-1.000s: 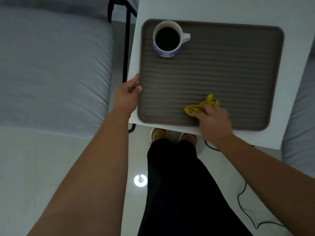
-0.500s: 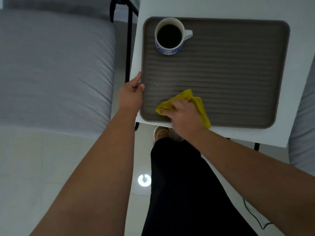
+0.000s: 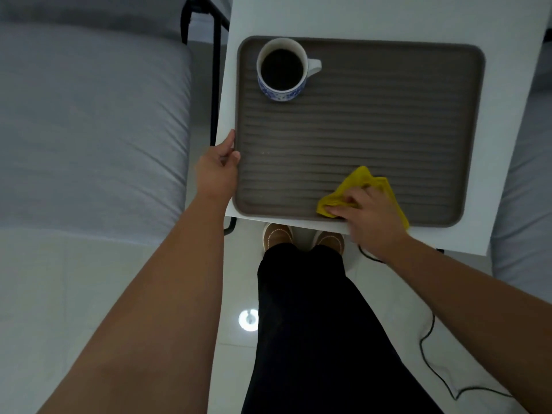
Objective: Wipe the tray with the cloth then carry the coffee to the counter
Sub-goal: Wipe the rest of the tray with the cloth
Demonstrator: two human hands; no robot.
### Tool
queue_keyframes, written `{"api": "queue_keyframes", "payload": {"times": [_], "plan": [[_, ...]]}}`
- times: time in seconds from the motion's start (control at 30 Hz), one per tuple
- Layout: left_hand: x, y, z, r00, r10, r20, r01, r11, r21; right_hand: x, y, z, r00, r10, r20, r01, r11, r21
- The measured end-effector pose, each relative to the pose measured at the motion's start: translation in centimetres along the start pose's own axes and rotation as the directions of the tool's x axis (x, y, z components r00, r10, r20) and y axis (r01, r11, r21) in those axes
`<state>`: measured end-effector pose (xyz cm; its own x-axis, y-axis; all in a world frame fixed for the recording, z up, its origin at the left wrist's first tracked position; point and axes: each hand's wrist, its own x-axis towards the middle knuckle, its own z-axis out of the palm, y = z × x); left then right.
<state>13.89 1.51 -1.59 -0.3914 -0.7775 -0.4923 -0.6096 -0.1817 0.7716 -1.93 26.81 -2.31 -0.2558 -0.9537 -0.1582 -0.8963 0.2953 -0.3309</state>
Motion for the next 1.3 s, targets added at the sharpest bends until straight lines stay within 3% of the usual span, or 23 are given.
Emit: {"api": "queue_keyframes", "payload": {"times": [0.1, 0.17, 0.27, 0.33, 0.43, 0.5, 0.67, 0.87, 1.07, 1.13, 1.3], "plan": [[0.0, -0.1, -0.1, 1.0, -0.005, 0.011, 0.005, 1.0, -0.015, -4.3, 4.6, -1.5, 0.977, 0.207, -0.047, -0.203, 0.977, 0.066], [0.0, 0.0, 0.0, 1.0, -0.019, 0.012, 0.019, 1.0, -0.013, -6.4, 6.4, -2.3, 0.913, 0.396, -0.098, -0.383, 0.915, 0.126], [0.1, -0.1, 0.1, 1.0, -0.008, 0.015, 0.008, 1.0, -0.007, -6.3, 6.7, -2.5, 0.693, 0.706, -0.147, -0.652, 0.701, 0.289], [0.2, -0.3, 0.1, 1.0, -0.002, 0.012, 0.002, 1.0, -0.003, -4.5, 5.8, -2.3, 0.555, 0.817, -0.155, -0.741, 0.57, 0.355], [0.2, -0.5, 0.3, 1.0, -0.024, 0.011, 0.024, 0.999, -0.025, -1.1, 3.4, -1.7, 0.45, 0.879, -0.157, -0.796, 0.475, 0.376], [0.2, -0.5, 0.4, 1.0, -0.02, 0.009, 0.02, 0.999, -0.037, 1.5, 1.4, -1.4, 0.482, 0.864, -0.147, -0.802, 0.503, 0.321], [0.1, -0.3, 0.2, 0.999, -0.043, 0.015, 0.044, 0.994, -0.095, 9.3, -4.9, -0.9, 0.779, 0.626, -0.043, -0.61, 0.772, 0.181], [0.1, 0.0, -0.1, 0.998, -0.055, 0.033, 0.058, 0.993, -0.107, 15.9, -11.9, -1.0, 0.952, 0.266, 0.154, -0.282, 0.954, 0.098], [0.2, 0.4, -0.5, 0.999, -0.039, 0.035, 0.041, 0.997, -0.064, 14.6, -8.5, -2.7, 0.975, -0.02, 0.219, 0.049, 0.99, -0.13], [0.2, 0.4, -0.7, 0.998, -0.047, 0.047, 0.049, 0.998, -0.032, 13.2, -6.5, -3.3, 0.962, 0.003, 0.274, 0.042, 0.987, -0.158], [0.1, 0.6, -0.9, 0.995, -0.076, 0.062, 0.076, 0.997, -0.004, 8.9, -1.9, -4.3, 0.965, 0.073, 0.25, -0.025, 0.982, -0.188]]}}
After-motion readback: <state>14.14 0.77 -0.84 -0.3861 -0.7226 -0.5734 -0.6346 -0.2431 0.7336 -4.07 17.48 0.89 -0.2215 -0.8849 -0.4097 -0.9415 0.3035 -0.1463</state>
